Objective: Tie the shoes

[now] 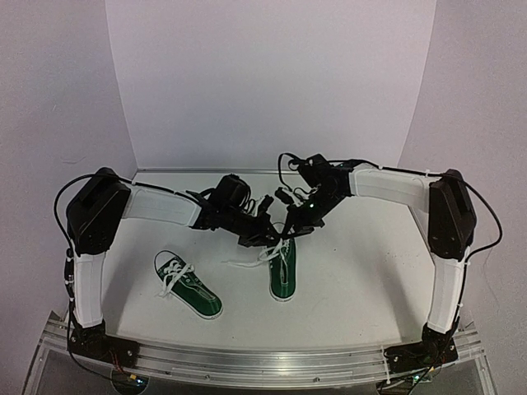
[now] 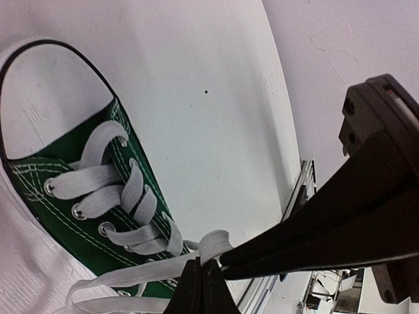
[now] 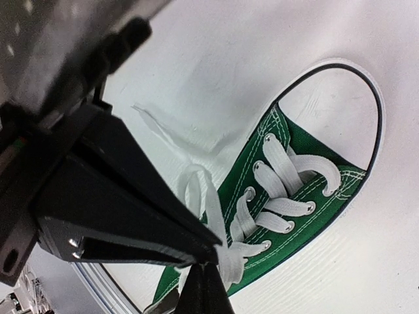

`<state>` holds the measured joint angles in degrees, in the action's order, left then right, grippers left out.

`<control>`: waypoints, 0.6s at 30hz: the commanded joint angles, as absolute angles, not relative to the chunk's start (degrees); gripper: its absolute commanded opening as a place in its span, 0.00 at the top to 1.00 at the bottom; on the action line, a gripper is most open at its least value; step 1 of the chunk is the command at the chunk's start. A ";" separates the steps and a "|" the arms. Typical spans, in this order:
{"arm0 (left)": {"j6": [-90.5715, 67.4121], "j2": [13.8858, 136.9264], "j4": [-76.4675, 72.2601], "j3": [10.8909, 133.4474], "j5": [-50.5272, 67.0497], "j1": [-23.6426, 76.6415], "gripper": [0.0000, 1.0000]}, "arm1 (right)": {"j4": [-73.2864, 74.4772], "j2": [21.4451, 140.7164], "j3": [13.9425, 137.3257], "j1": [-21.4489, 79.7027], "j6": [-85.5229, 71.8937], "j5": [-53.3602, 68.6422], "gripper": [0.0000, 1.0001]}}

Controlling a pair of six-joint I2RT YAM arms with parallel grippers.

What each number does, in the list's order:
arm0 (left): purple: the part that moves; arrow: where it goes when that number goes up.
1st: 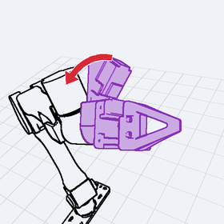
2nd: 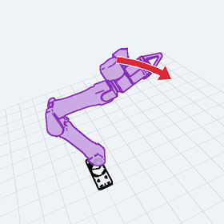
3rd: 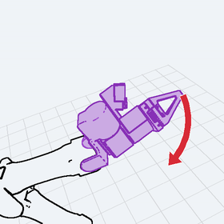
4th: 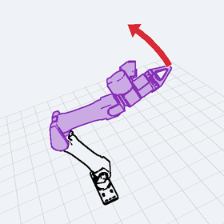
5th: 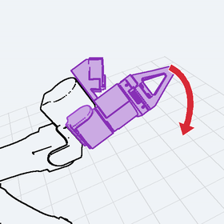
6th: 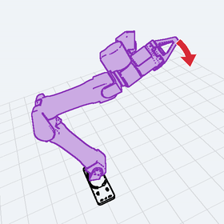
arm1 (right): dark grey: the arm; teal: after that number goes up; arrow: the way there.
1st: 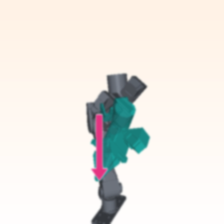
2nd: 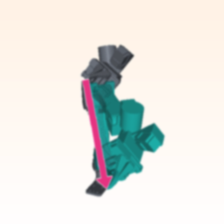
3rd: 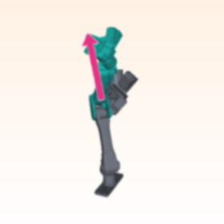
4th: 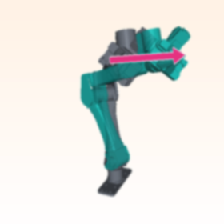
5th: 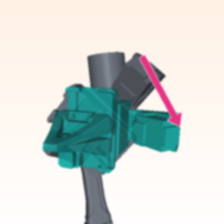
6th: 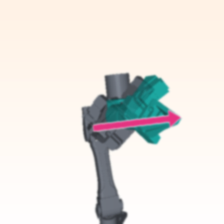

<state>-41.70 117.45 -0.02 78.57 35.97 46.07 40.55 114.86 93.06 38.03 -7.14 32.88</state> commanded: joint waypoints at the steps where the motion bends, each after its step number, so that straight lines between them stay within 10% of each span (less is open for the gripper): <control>1: -42.84 116.22 0.36 78.14 45.23 46.32 1.00 | 38.17 111.44 92.86 37.88 -7.47 33.87 1.00; 18: -46.35 121.00 -1.72 79.76 48.82 45.76 1.00 | 37.67 100.74 82.26 36.45 -14.43 37.70 0.62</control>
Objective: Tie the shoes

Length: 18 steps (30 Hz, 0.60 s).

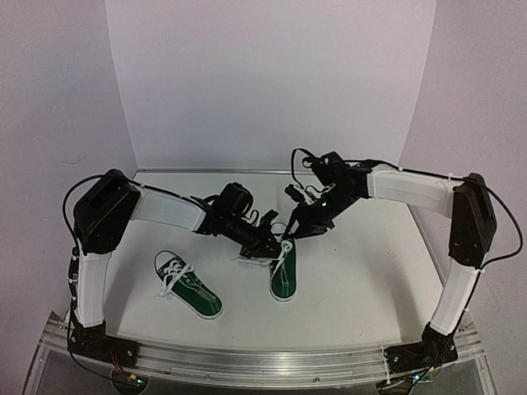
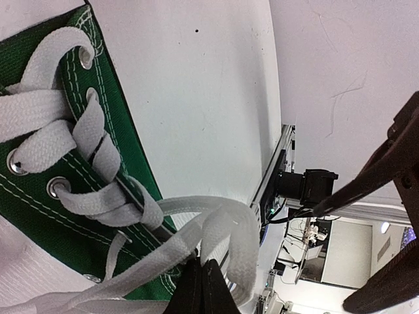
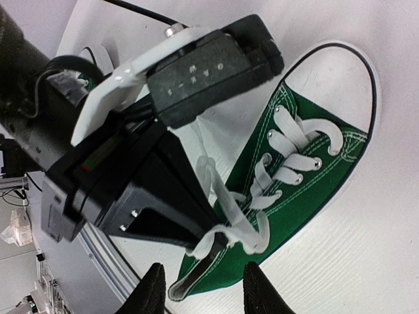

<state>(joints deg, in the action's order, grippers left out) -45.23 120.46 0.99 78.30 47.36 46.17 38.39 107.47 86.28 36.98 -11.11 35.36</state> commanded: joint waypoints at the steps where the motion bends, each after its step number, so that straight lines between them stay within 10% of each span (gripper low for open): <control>1: -46.55 121.15 -2.14 79.80 48.90 45.72 1.00 | 37.38 100.02 80.78 36.61 -15.10 38.16 0.62; 18: -53.92 121.90 -10.31 79.92 52.40 44.23 1.00 | 24.01 99.70 72.43 40.34 -23.98 34.93 0.58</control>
